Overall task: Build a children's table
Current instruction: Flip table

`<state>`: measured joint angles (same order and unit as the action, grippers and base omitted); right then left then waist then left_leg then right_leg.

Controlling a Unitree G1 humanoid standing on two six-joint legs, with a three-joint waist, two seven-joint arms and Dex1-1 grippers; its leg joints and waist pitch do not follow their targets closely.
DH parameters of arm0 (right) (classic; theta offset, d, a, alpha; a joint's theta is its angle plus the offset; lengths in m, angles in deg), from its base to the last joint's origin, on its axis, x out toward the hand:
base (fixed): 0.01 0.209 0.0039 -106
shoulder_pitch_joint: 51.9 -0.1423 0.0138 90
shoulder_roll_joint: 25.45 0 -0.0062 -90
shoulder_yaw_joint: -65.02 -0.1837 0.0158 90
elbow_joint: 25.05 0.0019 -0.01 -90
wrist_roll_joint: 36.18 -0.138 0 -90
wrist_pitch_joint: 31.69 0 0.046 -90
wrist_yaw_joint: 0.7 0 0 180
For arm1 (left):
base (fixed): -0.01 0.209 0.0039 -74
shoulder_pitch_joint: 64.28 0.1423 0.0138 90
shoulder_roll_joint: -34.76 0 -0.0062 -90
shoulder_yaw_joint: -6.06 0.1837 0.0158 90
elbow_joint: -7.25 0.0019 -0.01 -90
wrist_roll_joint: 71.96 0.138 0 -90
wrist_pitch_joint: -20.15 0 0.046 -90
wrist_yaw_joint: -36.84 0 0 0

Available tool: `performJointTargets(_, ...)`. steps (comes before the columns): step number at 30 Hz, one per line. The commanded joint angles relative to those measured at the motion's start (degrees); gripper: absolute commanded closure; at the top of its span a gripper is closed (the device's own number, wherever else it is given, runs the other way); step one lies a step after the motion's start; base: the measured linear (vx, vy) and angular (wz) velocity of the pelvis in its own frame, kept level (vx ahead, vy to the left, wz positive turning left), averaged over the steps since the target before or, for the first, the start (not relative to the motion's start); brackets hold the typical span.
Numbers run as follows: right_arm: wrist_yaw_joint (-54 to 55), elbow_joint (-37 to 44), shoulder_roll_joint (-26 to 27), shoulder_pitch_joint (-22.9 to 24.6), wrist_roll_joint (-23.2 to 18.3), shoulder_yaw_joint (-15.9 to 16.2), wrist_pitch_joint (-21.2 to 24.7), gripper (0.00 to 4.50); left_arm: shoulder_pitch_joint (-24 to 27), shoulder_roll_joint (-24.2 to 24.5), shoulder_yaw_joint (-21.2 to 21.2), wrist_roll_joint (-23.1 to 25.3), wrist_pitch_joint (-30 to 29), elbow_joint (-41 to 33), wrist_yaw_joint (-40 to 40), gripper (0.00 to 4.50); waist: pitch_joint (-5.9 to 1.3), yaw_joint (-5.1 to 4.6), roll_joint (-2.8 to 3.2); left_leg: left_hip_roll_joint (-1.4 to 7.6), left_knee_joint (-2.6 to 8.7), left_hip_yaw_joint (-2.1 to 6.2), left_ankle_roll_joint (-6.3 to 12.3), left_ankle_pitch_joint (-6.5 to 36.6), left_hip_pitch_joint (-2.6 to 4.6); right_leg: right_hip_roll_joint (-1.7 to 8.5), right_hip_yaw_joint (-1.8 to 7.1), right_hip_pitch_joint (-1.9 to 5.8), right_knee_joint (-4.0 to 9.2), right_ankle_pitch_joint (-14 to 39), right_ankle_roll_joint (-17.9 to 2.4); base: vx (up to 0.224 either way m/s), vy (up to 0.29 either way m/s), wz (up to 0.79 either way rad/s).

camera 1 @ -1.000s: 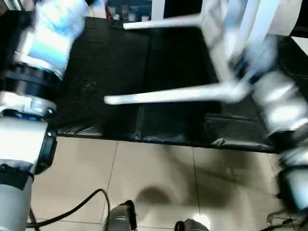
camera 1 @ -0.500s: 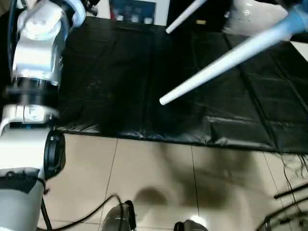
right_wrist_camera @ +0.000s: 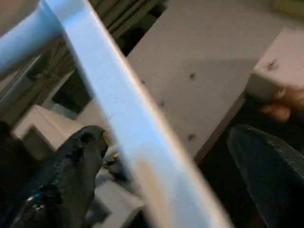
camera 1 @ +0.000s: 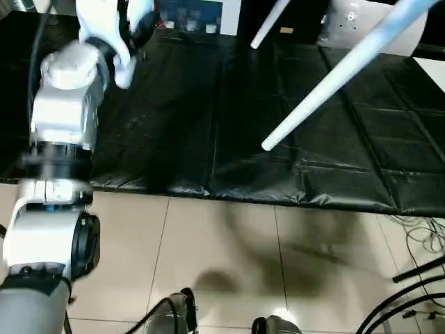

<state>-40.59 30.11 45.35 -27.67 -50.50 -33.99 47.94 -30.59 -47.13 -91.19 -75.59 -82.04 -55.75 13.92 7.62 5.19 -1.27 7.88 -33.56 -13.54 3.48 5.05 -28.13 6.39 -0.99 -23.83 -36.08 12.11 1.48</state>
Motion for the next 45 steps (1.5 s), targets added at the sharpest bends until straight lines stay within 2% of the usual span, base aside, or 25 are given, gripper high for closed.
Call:
performJointTargets(1,1.47,1.91,0.67,3.02,-1.83,-1.25,3.38,0.0,-0.25,-0.3,0.36,-0.9,0.86,-3.2,-0.67,2.7,-5.16,-0.64,0.59,4.94,5.51,4.2,-9.71,37.3,6.35,2.03,0.29,-1.16,3.97,13.06,-8.58,0.0,0.0,0.0)
performJointTargets(11,12.89,15.42,8.24,22.83,-5.28,-8.04,3.05,0.0,6.54,1.51,0.77,-0.88,4.29,-6.78,-3.32,2.84,-4.63,-0.59,1.16,4.76,6.87,4.44,-14.37,45.2,6.59,2.24,-0.09,-1.85,4.64,19.46,-6.61,0.0,0.0,0.0)
performJointTargets(17,17.86,17.33,9.93,25.87,-5.89,-10.29,5.59,0.0,8.06,2.56,0.81,-0.1,5.3,-6.33,-3.61,2.91,-4.43,-0.36,1.1,4.07,9.18,2.01,-16.46,49.07,6.36,0.97,-1.89,-1.87,3.86,23.2,-7.8,-0.022,-0.003,-0.01)
performJointTargets(18,18.68,15.89,9.72,25.53,-5.83,-10.06,7.19,0.0,8.19,2.76,0.83,-0.06,5.62,-6.12,-3.8,2.91,-4.26,-0.25,0.65,3.89,7.63,1.91,-15.75,45.72,7.31,3.04,-1.5,-2.45,5.29,25.13,-8.5,-0.068,-0.016,0.02)
performJointTargets(19,18.68,15.89,9.72,25.53,-5.83,-10.06,7.19,0.0,8.19,2.76,0.83,-0.06,5.62,-6.12,-3.8,2.91,-4.26,-0.25,0.65,3.89,7.63,1.91,-15.75,45.72,7.31,3.04,-1.5,-2.45,5.29,25.13,-8.5,-0.088,-0.016,0.04)
performJointTargets(20,18.37,11.11,9.38,23.63,-6.09,-9.29,9.64,0.0,8.33,3.09,0.9,-0.14,6.48,-5.61,-4.4,2.91,-2.62,-0.47,-0.74,2.01,-4.35,6.47,-8.94,33.39,9.67,11.44,1.12,-3.88,12.3,36.83,-6.37,-0.112,0.043,-0.11)
performJointTargets(21,18.14,9.42,9.29,22.89,-5.94,-9.03,9.75,0.0,8.35,3.18,0.92,-0.18,6.81,-5.41,-4.59,2.91,-1.31,-1.14,-0.86,0.5,-8.77,9.18,-7.61,21.52,8.98,13.54,-0.01,-2.92,13.89,42.65,-6.11,-0.112,0.043,-0.11)
performJointTargets(22,18.07,8.86,9.27,22.65,-5.88,-8.95,9.79,0.0,8.35,3.21,0.92,-0.19,6.92,-5.34,-4.65,2.91,0.12,-1.96,-0.14,-0.07,-12.32,11.34,-8.59,15.91,9.65,13.96,-2.64,-2.9,15.59,49.51,-6.08,-0.059,0.141,-0.53)
performJointTargets(23,17.45,5.5,9.36,21.02,-5.81,-8.7,9.48,0.0,8.41,3.44,1.0,-0.12,7.24,-4.93,-4.9,2.91,1.37,-4.87,2.74,0.78,-11.52,15.65,-14.07,32.18,7.31,10.81,-12.28,0.19,11.27,50.29,-2.72,-0.022,0.289,-0.66)
performJointTargets(24,17.17,3.76,9.59,20.11,-5.59,-8.75,9.41,0.0,8.47,3.61,1.06,-0.08,7.42,-4.69,-5.02,2.91,2.06,-2.86,7.86,-4.46,12.71,11.75,-29.01,80.02,-7.72,-2.11,-12.98,9.93,-12.09,20.48,-5.23,-0.022,0.289,-0.66)
performJointTargets(25,16.85,2.78,9.74,19.68,-5.47,-8.64,9.32,0.0,8.56,3.64,0.97,-0.18,7.45,-4.52,-5.05,2.91,0.81,2.12,8.09,-9.39,15.83,4.37,-37.48,78.03,-6.67,-7.31,-15.27,11.21,-12.75,15.47,-6.17,-0.04,0.296,-0.18)
performJointTargets(26,15.95,-0.14,10.17,18.42,-5.05,-8.28,8.98,0.0,8.82,3.74,0.71,-0.48,7.6,-4.01,-5.15,2.91,-3.17,-0.28,3.67,-6.32,13.39,3.63,-40.87,51.52,-4.26,-4.06,-12.12,13.64,-8.36,21.49,-11.23,-0.073,0.052,0.03)
performJointTargets(27,15.49,-1.87,10.41,17.72,-4.7,-8.03,8.68,0.0,8.99,3.8,0.57,-0.65,7.76,-3.66,-5.26,2.91,-7.26,-0.99,-1.5,-2.05,4.1,5.89,-37.77,27.69,0.31,4.38,-7.37,10.43,-5.55,30.59,-10.97,-0.073,0.052,0.03)
performJointTargets(28,15.49,-1.87,10.41,17.72,-4.7,-8.03,8.68,0.0,8.99,3.8,0.57,-0.65,7.76,-3.66,-5.26,2.91,-5.3,-1.84,-3.3,1.1,-6.94,10.43,-16.71,11.77,7.33,12.11,-3.36,2.86,6.43,34.95,-14.7,0.039,-0.177,-0.07)
performJointTargets(29,15.41,-2.02,10.45,17.66,-4.72,-8.02,8.7,0.0,9.01,3.8,0.56,-0.68,7.8,-3.61,-5.3,2.91,-3.19,-1.9,-3.07,-0.65,-6.45,10.65,-10.77,10.6,0.25,9.83,-2.89,10.86,5.38,25.95,-19.92,0.139,-0.115,-0.23)
performJointTargets(30,14.44,-3.69,10.83,16.97,-4.94,-7.9,9.0,0.0,9.26,3.84,0.41,-1.02,8.26,-3.08,-5.76,2.92,-2.0,1.31,-0.22,0.96,-4.49,11.51,-8.88,10.05,0.37,8.34,-2.66,12.51,4.48,11.71,-24.71,0.042,-0.095,0.09)
performJointTargets(31,14.58,-6.17,11.13,16.0,-4.17,-7.51,8.03,0.0,9.76,3.87,0.64,-1.05,8.9,-1.9,-6.49,2.92,-3.62,0.06,2.99,8.04,0.23,12.76,-10.08,9.94,9.41,2.27,-4.86,4.74,1.33,4.42,-19.25,0.0,0.0,0.0)
performJointTargets(32,14.51,-6.39,11.39,15.92,-4.19,-7.34,8.03,0.0,10.09,3.87,0.88,-0.85,9.15,-1.32,-6.65,2.92,-2.95,-1.71,4.63,7.9,2.04,13.49,-14.08,10.45,8.89,-0.97,-5.05,1.76,-3.34,2.28,-14.79,-0.144,0.093,0.13)
performJointTargets(33,14.21,-6.59,12.11,15.92,-4.36,-6.86,8.16,0.0,10.96,3.83,1.43,-0.29,9.64,0.15,-6.84,2.92,-3.37,-3.18,3.46,5.73,2.34,12.71,-13.48,13.19,9.68,-1.83,-4.15,-0.23,-2.61,0.58,-9.92,-0.047,0.073,-0.2)
performJointTargets(35,13.83,-6.12,12.74,16.21,-4.67,-6.43,8.46,0.0,11.68,3.74,1.78,0.21,9.76,1.21,-6.6,2.92,-2.76,-3.37,2.0,5.35,2.63,11.56,-10.63,17.25,8.81,-0.04,-3.02,0.58,-0.75,-1.44,-10.23,-0.036,0.04,-0.06)
performJointTargets(36,13.74,-5.99,12.87,16.29,-4.74,-6.34,8.53,0.0,11.82,3.72,1.85,0.32,9.76,1.41,-6.53,2.92,-3.28,-2.39,0.91,3.77,1.98,9.2,-6.02,13.52,6.19,3.66,-1.31,3.86,1.27,-7.78,-14.58,0.0,0.0,0.0)
performJointTargets(37,13.48,-5.05,13.13,16.96,-4.79,-5.9,8.87,0.0,12.15,3.71,1.97,0.64,9.59,1.69,-6.12,2.92,-3.28,-2.39,0.91,3.77,1.98,9.2,-6.02,13.52,6.19,3.66,-1.31,3.86,1.27,-7.78,-14.58,0.0,0.0,0.0)
performJointTargets(38,13.33,-3.58,13.42,17.98,-4.83,-5.39,9.44,0.0,12.53,3.71,2.11,1.03,9.43,1.97,-5.56,2.92,-3.33,-1.81,0.76,3.72,2.04,8.32,-2.33,8.49,5.39,4.18,-1.2,4.74,1.69,-10.97,-16.39,-0.04,-0.076,-0.01)
performJointTargets(40,13.46,-1.49,13.72,19.52,-4.7,-4.8,10.3,0.0,12.95,3.74,2.36,1.53,9.45,2.4,-5.03,2.92,-2.92,-1.43,0.38,4.36,2.52,7.34,1.58,6.95,5.36,3.97,-1.18,4.35,2.24,-9.87,-18.11,-0.033,-0.077,0.0)
performJointTargets(45,13.29,9.15,14.07,26.56,-4.73,-2.32,15.9,0.0,13.98,3.7,3.15,2.5,10.37,4.14,-4.05,2.92,-2.16,-0.69,0.0,5.15,3.82,5.84,-1.59,14.6,5.96,3.42,-0.83,3.4,3.78,5.05,-15.91,-0.01,-0.025,0.0)
